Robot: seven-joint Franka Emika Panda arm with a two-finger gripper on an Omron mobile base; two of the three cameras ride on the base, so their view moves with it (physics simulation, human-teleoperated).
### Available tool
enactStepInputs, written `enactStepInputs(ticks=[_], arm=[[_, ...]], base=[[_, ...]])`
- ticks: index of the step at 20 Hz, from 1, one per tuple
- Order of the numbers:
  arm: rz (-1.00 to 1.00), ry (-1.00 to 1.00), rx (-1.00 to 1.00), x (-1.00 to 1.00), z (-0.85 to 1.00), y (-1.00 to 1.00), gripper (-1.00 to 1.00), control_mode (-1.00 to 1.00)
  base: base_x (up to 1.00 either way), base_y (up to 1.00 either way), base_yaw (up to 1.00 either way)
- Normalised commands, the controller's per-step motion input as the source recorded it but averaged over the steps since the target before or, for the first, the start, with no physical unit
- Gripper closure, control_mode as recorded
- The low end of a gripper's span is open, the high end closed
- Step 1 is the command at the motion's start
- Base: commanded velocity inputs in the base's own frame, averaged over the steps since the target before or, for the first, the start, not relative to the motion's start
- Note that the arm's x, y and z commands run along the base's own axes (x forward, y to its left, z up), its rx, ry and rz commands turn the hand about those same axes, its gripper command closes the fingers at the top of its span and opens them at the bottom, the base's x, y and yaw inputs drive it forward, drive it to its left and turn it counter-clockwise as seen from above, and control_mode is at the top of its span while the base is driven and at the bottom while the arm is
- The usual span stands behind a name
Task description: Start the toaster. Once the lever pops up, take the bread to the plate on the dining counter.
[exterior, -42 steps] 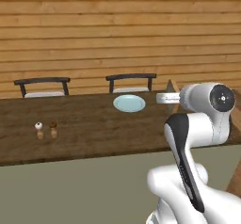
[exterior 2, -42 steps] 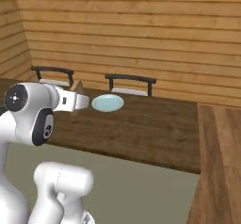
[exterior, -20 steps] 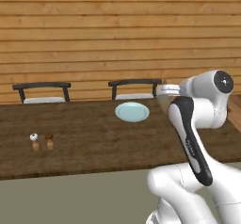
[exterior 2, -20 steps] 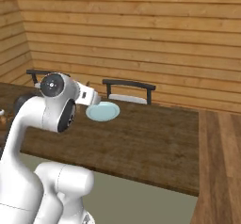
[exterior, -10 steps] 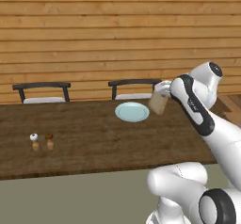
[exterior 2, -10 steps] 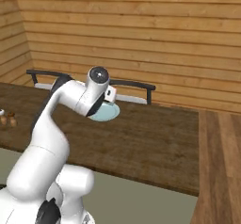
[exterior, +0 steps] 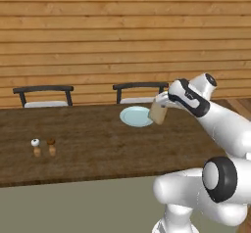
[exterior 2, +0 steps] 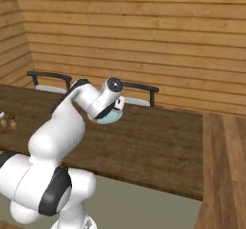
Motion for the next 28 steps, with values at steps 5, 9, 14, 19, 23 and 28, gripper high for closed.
enactStepInputs(ticks=[5,9,14,19,23,28], arm=[[0.07,-0.02,0.03,0.83,-0.22,0.05,1.00,-1.00],[0.06,0.06,0.02,1.00,0.00,0.00,1.00,-1.00],[0.01,0.11,0.00,0.62,-0.02,0.26,1.00,-1.00],[0.01,0.04,0.00,0.04,-0.11,0.11,1.00,-1.00],[0.00,0.00,0.00,0.00,-0.13,0.10,1.00,-1.00],[0.00,0.00,0.00,0.00,-0.34,0.49,1.00,-1.00]], base=[[0.00,0.00,0.00],[0.00,0.00,0.00],[0.00,0.00,0.00],[0.00,0.00,0.00],[0.00,0.00,0.00],[0.00,0.00,0.00]])
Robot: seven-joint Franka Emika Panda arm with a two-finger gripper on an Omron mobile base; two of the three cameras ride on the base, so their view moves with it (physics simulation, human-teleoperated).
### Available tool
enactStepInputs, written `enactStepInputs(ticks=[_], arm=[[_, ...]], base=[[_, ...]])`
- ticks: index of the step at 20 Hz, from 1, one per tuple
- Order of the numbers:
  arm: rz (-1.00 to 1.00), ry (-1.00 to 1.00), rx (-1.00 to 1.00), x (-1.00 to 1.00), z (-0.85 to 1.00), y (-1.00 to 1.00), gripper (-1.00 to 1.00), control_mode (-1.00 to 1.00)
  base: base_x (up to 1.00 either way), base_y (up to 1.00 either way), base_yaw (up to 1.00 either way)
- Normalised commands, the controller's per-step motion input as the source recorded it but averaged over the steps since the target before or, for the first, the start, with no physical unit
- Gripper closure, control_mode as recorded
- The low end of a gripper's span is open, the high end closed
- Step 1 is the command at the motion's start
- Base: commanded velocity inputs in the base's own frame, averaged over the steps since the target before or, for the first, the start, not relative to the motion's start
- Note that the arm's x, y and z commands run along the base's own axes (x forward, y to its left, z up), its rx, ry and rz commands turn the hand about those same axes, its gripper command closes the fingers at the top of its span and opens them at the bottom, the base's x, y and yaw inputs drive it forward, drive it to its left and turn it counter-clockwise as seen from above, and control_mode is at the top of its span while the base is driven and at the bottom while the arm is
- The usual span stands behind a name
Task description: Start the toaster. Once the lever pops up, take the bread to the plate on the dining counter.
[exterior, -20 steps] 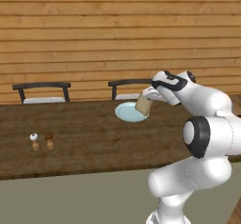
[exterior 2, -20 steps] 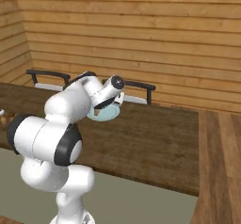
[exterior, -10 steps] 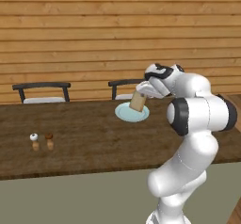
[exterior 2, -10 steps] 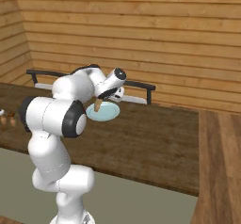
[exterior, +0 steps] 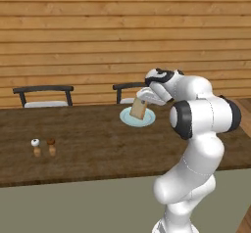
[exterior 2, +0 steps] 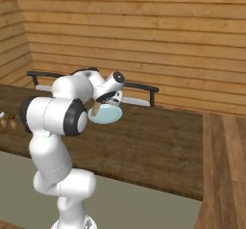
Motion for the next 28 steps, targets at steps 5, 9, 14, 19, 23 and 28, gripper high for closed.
enactStepInputs(ticks=[5,9,14,19,23,28], arm=[[0.01,0.00,0.00,0.20,-0.21,0.06,1.00,-1.00],[0.05,0.00,0.00,0.18,-0.03,-0.15,1.00,-1.00],[0.05,0.00,0.00,0.09,-0.17,0.00,1.00,-1.00],[0.08,0.00,0.00,0.17,-0.22,0.00,1.00,-1.00],[0.09,-0.02,0.00,0.22,-0.18,0.00,1.00,-1.00],[0.09,-0.02,0.00,0.27,-0.19,0.00,1.00,-1.00]], base=[[0.00,0.00,0.00],[0.00,0.00,0.00],[0.00,0.00,0.00],[0.00,0.00,0.00],[0.00,0.00,0.00],[0.00,0.00,0.00]])
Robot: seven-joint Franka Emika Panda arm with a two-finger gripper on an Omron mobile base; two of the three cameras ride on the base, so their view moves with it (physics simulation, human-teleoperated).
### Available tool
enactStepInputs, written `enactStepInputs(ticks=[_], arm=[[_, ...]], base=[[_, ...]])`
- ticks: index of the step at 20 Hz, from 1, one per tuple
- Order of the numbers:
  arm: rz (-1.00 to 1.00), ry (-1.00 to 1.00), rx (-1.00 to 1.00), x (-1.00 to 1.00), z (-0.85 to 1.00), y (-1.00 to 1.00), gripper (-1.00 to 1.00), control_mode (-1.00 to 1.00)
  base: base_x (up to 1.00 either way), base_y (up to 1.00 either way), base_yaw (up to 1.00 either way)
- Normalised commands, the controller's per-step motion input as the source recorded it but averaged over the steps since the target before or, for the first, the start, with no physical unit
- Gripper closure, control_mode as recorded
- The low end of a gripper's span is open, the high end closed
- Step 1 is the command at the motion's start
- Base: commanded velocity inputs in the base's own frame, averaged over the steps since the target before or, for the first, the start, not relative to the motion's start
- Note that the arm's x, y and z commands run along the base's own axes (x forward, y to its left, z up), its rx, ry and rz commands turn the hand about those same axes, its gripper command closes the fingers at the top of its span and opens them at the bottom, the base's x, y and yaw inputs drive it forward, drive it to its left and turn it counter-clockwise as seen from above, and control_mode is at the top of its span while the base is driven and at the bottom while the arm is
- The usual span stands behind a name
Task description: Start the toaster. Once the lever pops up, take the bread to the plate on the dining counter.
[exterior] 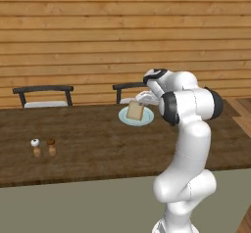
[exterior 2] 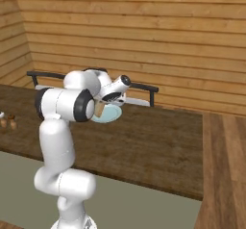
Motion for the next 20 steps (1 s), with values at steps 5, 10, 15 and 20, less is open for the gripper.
enactStepInputs(ticks=[5,10,15,20], arm=[[0.08,-0.06,0.00,0.00,-0.37,0.00,-1.00,-1.00],[0.07,-0.04,-0.01,0.08,-0.09,0.00,-1.00,-1.00],[0.05,-0.09,-0.10,0.10,-0.01,-0.04,-1.00,-1.00],[0.05,-0.10,-0.23,0.12,0.00,-0.21,-1.00,-1.00]], base=[[0.00,0.00,0.00],[0.00,0.00,0.00],[0.00,0.00,0.00],[0.00,0.00,0.00]])
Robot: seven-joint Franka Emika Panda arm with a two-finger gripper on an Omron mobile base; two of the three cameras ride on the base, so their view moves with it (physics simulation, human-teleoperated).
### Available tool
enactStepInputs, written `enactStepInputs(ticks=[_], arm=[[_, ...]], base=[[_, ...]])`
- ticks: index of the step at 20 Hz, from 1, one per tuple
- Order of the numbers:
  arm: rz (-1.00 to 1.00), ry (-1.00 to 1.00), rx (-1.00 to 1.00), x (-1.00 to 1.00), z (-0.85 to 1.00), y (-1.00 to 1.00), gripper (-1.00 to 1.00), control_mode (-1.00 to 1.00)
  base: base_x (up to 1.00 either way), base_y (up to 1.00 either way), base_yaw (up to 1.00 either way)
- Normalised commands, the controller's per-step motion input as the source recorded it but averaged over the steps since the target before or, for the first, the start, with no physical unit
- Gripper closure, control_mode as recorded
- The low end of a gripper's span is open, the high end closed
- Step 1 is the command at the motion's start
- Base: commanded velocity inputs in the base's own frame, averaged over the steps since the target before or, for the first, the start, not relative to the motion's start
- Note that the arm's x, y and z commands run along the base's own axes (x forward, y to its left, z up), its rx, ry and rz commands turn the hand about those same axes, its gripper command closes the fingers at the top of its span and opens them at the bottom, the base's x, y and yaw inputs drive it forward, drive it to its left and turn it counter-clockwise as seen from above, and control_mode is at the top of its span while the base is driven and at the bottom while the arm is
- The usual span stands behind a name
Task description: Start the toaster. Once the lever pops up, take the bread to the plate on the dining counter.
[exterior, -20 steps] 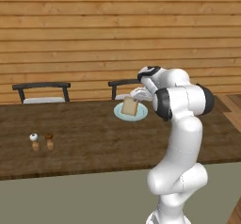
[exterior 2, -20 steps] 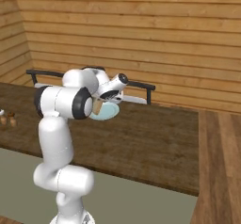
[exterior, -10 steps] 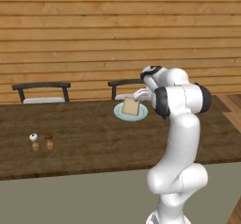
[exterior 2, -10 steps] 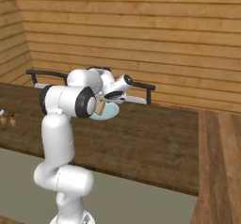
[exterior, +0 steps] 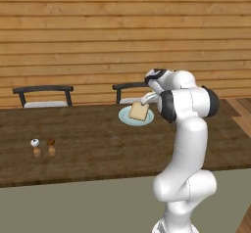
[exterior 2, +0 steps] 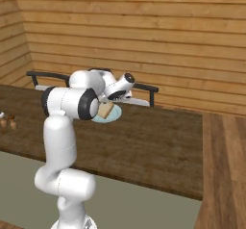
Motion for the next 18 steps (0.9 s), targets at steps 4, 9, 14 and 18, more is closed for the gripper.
enactStepInputs(ticks=[4,9,14,18], arm=[[0.03,-0.15,-0.27,0.00,0.00,-0.27,-1.00,-1.00],[0.02,-0.15,-0.26,0.00,0.06,-0.04,-1.00,-1.00],[-0.08,0.00,-0.07,-0.75,0.27,0.10,-1.00,-1.00],[-0.30,0.14,0.00,-1.00,0.19,0.23,-1.00,-1.00]], base=[[0.00,0.00,0.00],[0.00,0.00,0.00],[0.00,0.00,0.00],[0.00,0.00,0.00]])
